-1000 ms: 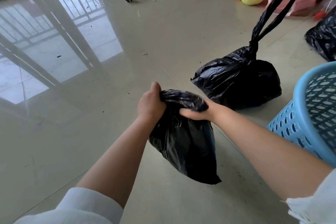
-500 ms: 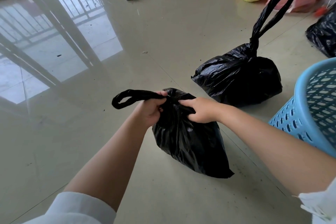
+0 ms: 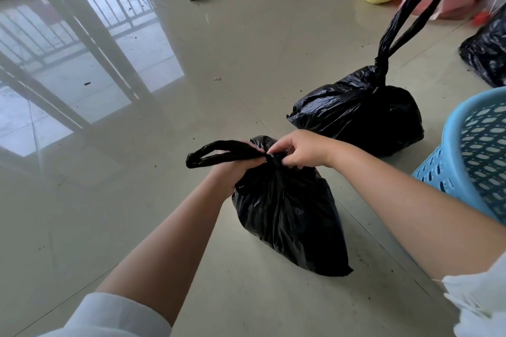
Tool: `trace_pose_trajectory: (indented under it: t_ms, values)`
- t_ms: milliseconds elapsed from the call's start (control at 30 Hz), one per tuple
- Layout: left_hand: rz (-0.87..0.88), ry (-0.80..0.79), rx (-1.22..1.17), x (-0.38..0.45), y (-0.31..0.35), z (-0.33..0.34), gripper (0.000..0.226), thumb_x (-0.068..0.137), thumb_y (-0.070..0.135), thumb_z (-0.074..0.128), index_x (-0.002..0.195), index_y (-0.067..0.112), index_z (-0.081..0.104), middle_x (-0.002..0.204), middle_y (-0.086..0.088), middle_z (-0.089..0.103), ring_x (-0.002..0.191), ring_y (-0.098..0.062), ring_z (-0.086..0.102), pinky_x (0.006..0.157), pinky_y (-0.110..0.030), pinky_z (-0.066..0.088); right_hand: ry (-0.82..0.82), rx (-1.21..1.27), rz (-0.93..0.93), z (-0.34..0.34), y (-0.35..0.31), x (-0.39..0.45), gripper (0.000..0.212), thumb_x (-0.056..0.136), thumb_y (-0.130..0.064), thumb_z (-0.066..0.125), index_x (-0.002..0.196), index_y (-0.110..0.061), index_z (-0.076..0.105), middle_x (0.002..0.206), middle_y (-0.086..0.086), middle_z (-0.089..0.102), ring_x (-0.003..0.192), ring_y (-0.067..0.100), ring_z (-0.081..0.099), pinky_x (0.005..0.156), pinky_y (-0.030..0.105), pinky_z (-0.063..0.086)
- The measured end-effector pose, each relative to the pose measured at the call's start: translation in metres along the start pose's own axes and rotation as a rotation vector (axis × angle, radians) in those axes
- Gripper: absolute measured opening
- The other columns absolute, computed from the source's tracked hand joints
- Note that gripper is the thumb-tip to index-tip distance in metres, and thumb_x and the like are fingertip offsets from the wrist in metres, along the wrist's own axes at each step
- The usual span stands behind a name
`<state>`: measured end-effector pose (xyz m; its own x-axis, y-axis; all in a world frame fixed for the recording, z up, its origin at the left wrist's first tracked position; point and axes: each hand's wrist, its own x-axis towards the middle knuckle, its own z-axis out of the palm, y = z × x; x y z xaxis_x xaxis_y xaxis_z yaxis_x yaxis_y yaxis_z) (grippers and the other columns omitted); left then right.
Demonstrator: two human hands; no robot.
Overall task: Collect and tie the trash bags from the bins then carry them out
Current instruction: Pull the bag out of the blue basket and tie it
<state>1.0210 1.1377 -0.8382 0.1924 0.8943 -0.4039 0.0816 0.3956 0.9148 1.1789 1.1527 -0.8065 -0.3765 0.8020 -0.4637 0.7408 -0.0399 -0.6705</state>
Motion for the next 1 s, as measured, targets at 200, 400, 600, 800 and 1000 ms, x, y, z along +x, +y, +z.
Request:
trace_pose_trajectory:
  t_ms: [200,400,600,800,1000]
  values:
    - [0.076,-0.003,-0.181,-0.001,0.024,0.008,0.027,0.093,0.019,0.051,0.069,0.01,0.057,0.056,0.008,0.065,0.058,-0.004,0.061,0.063,-0.019,0.05,0.189,-0.131,-0.048,-0.007,0.001,-0.001,0.033,0.085,0.002,0.049,0.113,-0.004,0.065,0.092,0.005,0.07,0.063,-0.004,0.057,0.053,-0.007,0.035]
    - [-0.015,0.252,-0.591,0.008,0.033,0.002,0.055,0.1,0.04,0.022,0.051,0.014,0.022,0.029,0.006,0.026,0.034,-0.014,0.035,0.049,-0.024,0.029,0.302,-0.331,-0.089,-0.013,0.008,-0.004,0.031,0.087,0.0,0.048,0.114,-0.001,0.064,0.119,0.017,0.064,0.115,0.027,0.055,0.091,0.019,0.035]
    - [-0.176,0.477,-0.31,0.009,0.016,-0.012,0.051,0.101,0.034,0.024,0.053,0.015,0.023,0.02,0.007,0.023,0.016,-0.006,0.027,0.029,-0.01,0.021,0.18,-0.429,-0.012,0.006,0.028,-0.011,0.031,0.089,-0.001,0.046,0.116,0.0,0.062,0.121,0.017,0.061,0.116,0.028,0.052,0.095,0.023,0.034]
    - [-0.388,0.461,-0.183,0.0,0.01,-0.019,0.048,0.1,0.035,0.024,0.056,0.016,0.027,0.024,0.004,0.029,0.036,-0.012,0.037,0.047,-0.022,0.015,0.106,-0.481,0.014,0.022,0.03,-0.005,0.031,0.089,-0.003,0.045,0.116,-0.002,0.061,0.124,0.014,0.061,0.119,0.027,0.051,0.097,0.025,0.034]
    - [-0.492,0.245,0.185,-0.012,-0.002,-0.039,0.032,0.093,0.026,0.054,0.067,0.013,0.041,0.058,0.0,0.048,0.055,-0.01,0.041,0.051,-0.02,0.034,-0.119,-0.607,0.07,0.025,0.018,0.001,0.04,0.089,-0.002,0.041,0.126,-0.009,0.053,0.132,0.012,0.054,0.122,0.027,0.048,0.098,0.03,0.041]
